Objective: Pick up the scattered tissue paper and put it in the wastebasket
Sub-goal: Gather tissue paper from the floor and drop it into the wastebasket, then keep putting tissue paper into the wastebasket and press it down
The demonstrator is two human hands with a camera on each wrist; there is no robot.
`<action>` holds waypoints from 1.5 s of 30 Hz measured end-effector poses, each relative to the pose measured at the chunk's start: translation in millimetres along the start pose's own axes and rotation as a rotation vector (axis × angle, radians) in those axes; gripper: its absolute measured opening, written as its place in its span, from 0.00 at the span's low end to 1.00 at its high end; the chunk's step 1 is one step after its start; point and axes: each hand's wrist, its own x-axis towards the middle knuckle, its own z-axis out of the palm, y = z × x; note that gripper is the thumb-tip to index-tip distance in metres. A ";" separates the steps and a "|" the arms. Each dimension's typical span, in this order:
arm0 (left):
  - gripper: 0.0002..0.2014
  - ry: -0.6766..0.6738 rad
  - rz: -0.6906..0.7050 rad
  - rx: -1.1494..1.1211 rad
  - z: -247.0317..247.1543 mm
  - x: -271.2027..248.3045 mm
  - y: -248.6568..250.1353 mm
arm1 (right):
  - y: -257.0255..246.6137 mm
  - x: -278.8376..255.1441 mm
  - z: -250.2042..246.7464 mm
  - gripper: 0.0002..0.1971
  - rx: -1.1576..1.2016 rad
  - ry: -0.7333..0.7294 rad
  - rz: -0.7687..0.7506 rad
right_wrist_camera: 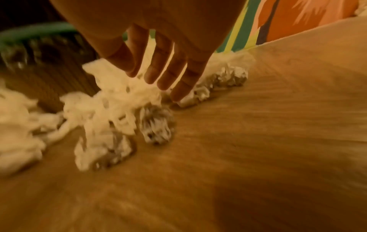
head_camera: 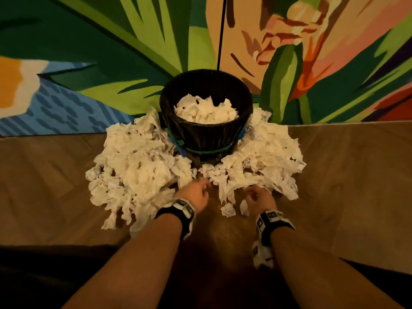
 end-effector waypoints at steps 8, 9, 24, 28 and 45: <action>0.31 -0.381 0.303 0.426 71.9 -1.6 33.9 | 17.3 -4.5 19.0 0.27 -0.113 -0.153 0.058; 0.30 -0.407 0.309 0.480 77.6 1.1 35.5 | 16.6 -1.8 20.8 0.25 -0.158 -0.184 0.056; 0.34 -0.282 0.156 0.299 84.0 17.4 12.6 | -6.7 -4.1 42.6 0.34 -0.370 -0.287 -0.140; 0.33 -0.472 0.155 0.392 80.3 21.6 14.8 | -16.7 1.8 45.0 0.35 -0.476 -0.511 -0.120; 0.24 -0.271 -0.020 0.310 71.2 -4.6 -7.1 | 18.4 -24.4 37.4 0.38 -0.313 -0.380 0.041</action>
